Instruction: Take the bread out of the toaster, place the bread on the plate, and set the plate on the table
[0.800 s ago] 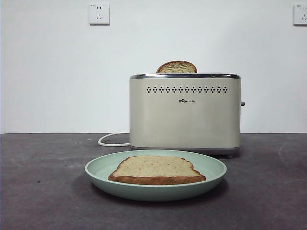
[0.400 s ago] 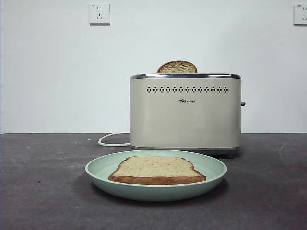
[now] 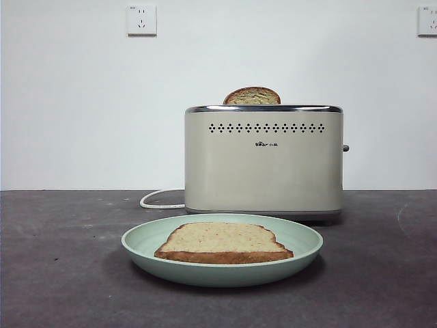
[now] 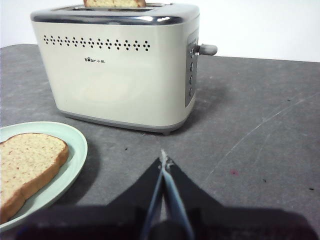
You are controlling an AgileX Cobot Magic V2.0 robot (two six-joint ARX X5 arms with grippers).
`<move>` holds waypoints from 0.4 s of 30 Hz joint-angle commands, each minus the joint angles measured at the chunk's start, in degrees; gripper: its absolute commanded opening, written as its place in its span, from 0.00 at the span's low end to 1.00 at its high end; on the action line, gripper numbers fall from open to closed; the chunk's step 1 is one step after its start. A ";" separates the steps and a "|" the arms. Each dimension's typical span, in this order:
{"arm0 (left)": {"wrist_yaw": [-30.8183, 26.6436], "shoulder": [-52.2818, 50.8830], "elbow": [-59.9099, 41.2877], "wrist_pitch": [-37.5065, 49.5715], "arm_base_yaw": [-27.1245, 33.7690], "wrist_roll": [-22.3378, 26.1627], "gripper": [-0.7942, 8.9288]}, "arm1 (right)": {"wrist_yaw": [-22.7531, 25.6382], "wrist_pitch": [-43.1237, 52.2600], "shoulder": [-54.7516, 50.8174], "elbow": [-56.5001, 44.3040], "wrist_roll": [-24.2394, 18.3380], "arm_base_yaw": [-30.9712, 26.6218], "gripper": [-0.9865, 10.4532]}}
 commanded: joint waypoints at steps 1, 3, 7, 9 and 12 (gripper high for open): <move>-0.04 -0.15 -0.81 0.48 0.11 -0.35 0.08 | -0.07 -0.68 -0.15 -0.61 -0.17 0.02 0.09; -0.02 -0.15 -0.81 0.48 0.11 -0.35 0.08 | -0.11 -0.66 -0.15 -0.61 -0.20 0.04 0.09; -0.02 -0.15 -0.81 0.48 0.11 -0.35 0.08 | -0.13 -0.66 0.04 -0.61 -0.20 0.02 0.09; -0.02 -0.15 -0.81 0.48 0.11 -0.35 0.08 | -0.11 -0.68 0.07 -0.61 -0.20 0.02 0.09; -0.02 -0.15 -0.81 0.48 0.11 -0.35 0.08 | -0.11 -0.66 0.13 -0.61 -0.20 0.02 0.09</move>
